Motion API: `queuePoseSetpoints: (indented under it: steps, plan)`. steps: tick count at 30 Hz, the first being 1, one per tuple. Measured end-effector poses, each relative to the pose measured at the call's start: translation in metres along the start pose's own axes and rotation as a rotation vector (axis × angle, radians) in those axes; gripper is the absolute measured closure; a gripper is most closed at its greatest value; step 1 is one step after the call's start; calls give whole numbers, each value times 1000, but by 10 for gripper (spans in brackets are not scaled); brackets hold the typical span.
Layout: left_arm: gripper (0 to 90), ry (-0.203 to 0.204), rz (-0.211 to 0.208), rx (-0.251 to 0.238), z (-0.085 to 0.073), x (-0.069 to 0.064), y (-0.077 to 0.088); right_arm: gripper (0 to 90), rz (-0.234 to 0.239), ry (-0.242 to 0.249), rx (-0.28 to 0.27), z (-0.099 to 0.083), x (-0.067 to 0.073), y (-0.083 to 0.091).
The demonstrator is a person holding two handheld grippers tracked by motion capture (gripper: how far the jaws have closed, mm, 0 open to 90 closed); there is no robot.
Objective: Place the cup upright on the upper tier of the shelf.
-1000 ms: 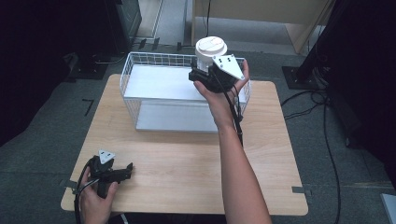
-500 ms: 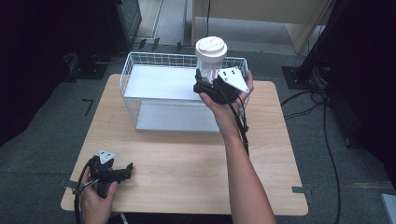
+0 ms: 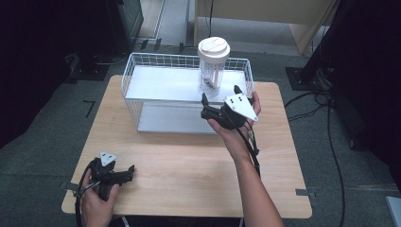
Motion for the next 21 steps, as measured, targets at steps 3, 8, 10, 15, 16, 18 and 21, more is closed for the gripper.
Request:
queuePoseSetpoints:
  steps: [3,8,10,15,16,18,21]
  plan:
    - [0,0,0,0,0,0,0,0,-2,7,14,-10,-3,8]
    - [0,0,0,0,0,0,0,0,-7,10,28,-25,-8,21]
    - [0,0,0,0,0,0,0,0,-8,18,37,-33,-11,26]
    - [0,1,-2,2,0,0,0,0,-20,14,61,-50,-20,40]
    - [0,2,-2,2,0,0,0,0,-24,12,64,-53,-22,42]
    - [0,3,-1,-1,0,0,0,0,-40,7,78,-65,-29,50]
    - [0,2,-1,0,0,0,0,0,-56,-5,96,-77,-37,58]
Point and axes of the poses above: each handheld gripper's, and its own axes: y roughly backward along the jaws, z roughly out of its top, x roughly to its left, the point moved 3 cm from there along -y, roughly forward along the jaws
